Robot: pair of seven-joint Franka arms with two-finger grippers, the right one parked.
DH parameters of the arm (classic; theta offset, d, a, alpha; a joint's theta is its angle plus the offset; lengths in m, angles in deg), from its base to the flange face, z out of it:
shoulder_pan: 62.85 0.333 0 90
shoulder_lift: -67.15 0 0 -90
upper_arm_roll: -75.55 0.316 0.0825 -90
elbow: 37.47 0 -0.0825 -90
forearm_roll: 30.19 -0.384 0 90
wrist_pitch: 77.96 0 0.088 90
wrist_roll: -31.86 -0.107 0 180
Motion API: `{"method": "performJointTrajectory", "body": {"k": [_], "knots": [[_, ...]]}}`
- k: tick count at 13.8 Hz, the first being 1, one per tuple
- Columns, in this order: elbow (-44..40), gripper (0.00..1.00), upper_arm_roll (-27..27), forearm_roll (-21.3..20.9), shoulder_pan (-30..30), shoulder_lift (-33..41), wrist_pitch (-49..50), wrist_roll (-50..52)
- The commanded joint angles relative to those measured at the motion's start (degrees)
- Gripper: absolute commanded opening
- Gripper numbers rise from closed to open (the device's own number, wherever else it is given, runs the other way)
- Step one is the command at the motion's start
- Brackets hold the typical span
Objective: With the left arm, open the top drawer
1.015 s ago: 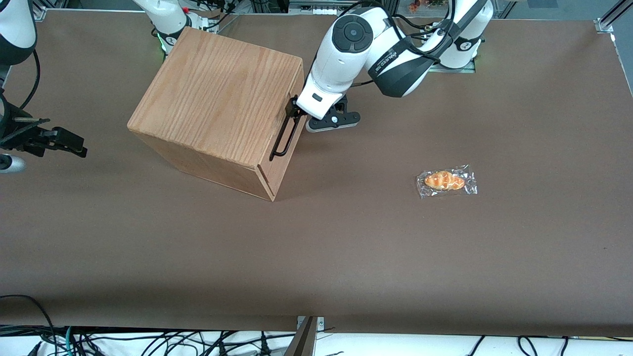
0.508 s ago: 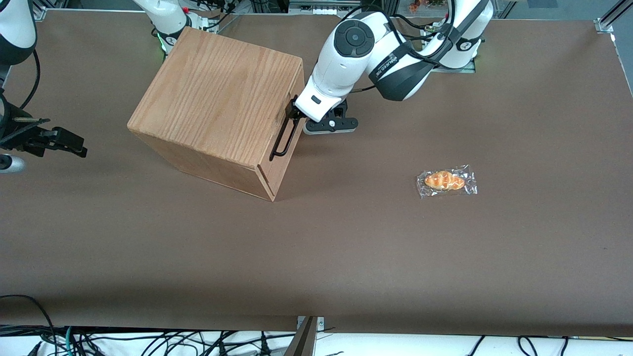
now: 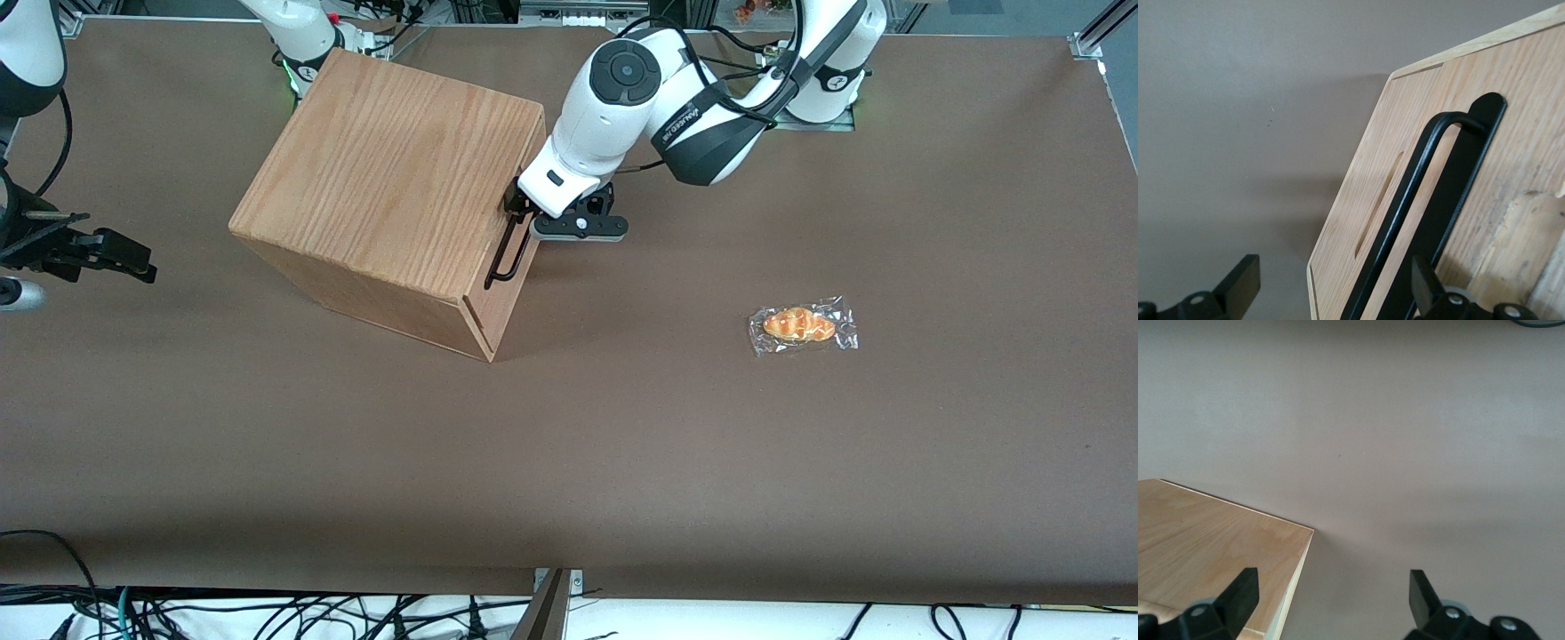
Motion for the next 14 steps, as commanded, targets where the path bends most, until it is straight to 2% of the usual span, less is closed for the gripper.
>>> {"method": "performJointTrajectory", "body": {"k": [1, 14], "knots": [[-1.1, 1.0, 0.6, -2.1, -0.8, -0.8, -0.4, -0.9], [-1.0, 1.0, 1.3, -2.1, -1.9, -2.0, -2.1, -4.9]]}}
